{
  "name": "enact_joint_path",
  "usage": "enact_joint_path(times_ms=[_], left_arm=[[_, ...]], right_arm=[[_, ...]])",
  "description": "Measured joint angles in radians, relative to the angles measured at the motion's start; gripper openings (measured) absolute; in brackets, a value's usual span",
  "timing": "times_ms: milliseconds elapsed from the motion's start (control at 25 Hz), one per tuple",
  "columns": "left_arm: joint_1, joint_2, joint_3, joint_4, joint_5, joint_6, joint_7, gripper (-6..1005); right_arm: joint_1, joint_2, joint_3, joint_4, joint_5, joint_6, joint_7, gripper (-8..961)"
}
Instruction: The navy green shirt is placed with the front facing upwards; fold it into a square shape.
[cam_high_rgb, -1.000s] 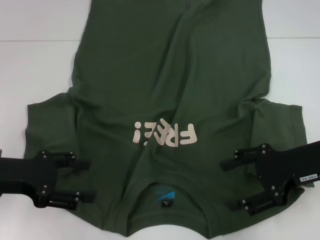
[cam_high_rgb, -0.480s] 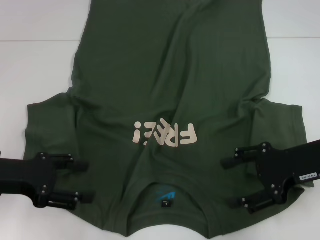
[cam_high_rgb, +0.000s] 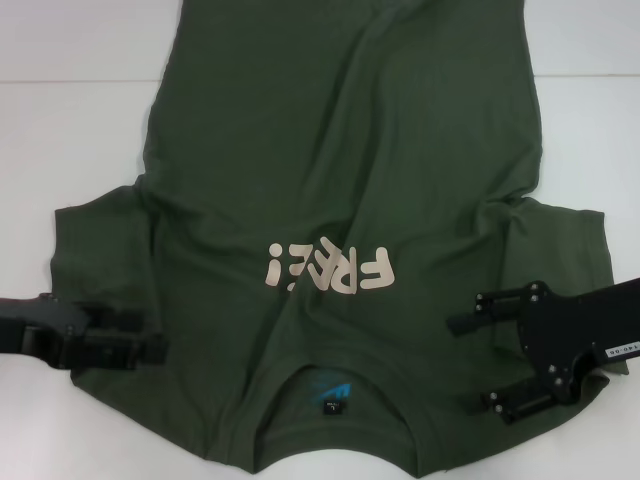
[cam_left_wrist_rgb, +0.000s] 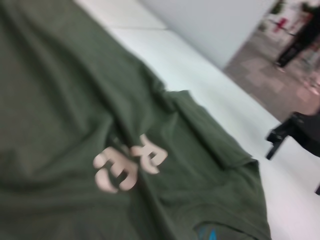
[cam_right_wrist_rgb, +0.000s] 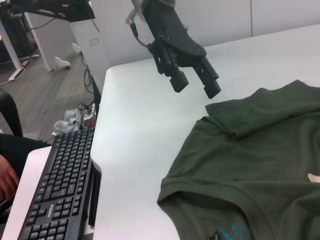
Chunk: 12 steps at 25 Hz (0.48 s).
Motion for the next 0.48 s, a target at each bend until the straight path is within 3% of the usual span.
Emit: enact_joint_path(times_ms=[280, 480], left_arm=[[0.003, -0.02, 0.098, 0.189, 0.081, 0.003, -0.318, 819], [-0.005, -0.067, 0.16, 0.354, 0.213, -0.013, -0.507, 815]], right_arm=[[0.01, -0.005, -0.006, -0.005, 0.0, -0.001, 0.032, 887], [0.011, -0.007, -0.008, -0.033, -0.003, -0.002, 0.054, 887]])
